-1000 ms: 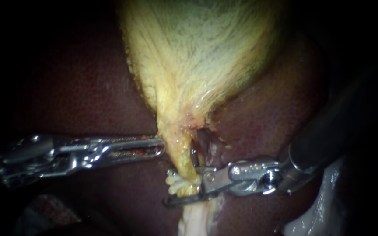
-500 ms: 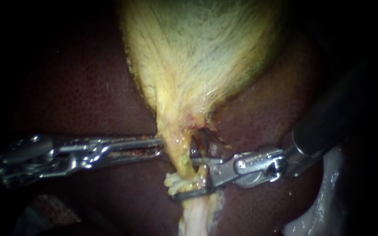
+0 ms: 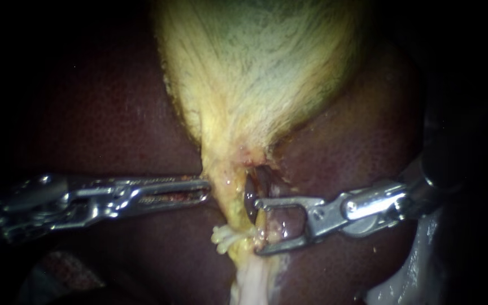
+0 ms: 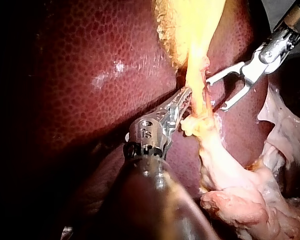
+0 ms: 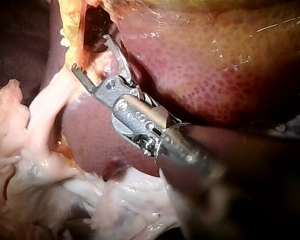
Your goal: Going back second clip left tube
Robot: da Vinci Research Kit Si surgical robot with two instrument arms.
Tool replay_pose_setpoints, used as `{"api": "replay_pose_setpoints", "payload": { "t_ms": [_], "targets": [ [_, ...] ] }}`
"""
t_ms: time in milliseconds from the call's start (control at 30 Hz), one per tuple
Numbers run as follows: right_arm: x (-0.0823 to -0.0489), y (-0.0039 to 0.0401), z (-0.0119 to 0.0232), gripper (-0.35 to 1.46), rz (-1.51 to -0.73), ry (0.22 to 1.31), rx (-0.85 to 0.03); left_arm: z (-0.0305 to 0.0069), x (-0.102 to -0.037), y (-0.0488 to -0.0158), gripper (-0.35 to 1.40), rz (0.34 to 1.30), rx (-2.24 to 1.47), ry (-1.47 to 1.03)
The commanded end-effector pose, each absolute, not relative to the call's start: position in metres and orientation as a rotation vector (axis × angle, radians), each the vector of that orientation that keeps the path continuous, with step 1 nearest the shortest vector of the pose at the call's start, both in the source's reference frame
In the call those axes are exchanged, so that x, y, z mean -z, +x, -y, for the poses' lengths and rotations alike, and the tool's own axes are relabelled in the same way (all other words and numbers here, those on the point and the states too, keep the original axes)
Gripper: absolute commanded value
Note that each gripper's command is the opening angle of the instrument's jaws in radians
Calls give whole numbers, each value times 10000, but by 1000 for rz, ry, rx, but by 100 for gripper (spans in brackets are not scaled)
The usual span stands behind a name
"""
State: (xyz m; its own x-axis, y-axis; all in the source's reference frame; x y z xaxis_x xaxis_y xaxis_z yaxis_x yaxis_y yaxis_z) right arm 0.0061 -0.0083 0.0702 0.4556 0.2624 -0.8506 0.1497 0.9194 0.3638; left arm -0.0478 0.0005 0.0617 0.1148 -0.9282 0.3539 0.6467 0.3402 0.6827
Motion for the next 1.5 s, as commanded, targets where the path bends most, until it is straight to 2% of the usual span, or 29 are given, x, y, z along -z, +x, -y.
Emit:
{"api": "replay_pose_setpoints", "payload": {
  "t_ms": [33,400,833,1500],
  "targets": [
    [-698,55,78,60,-1103,411,-70,-4,-619,-478,-27,844,1201,406],
    [-670,26,56,60,-1107,367,-41,-7,-631,-483,-27,845,1202,402],
    [-666,22,59,60,-1111,355,-17,1,-657,-512,-27,838,1187,414],
    [-663,21,58,60,-1112,354,-13,3,-658,-519,-27,838,1186,416]
  ]
}}
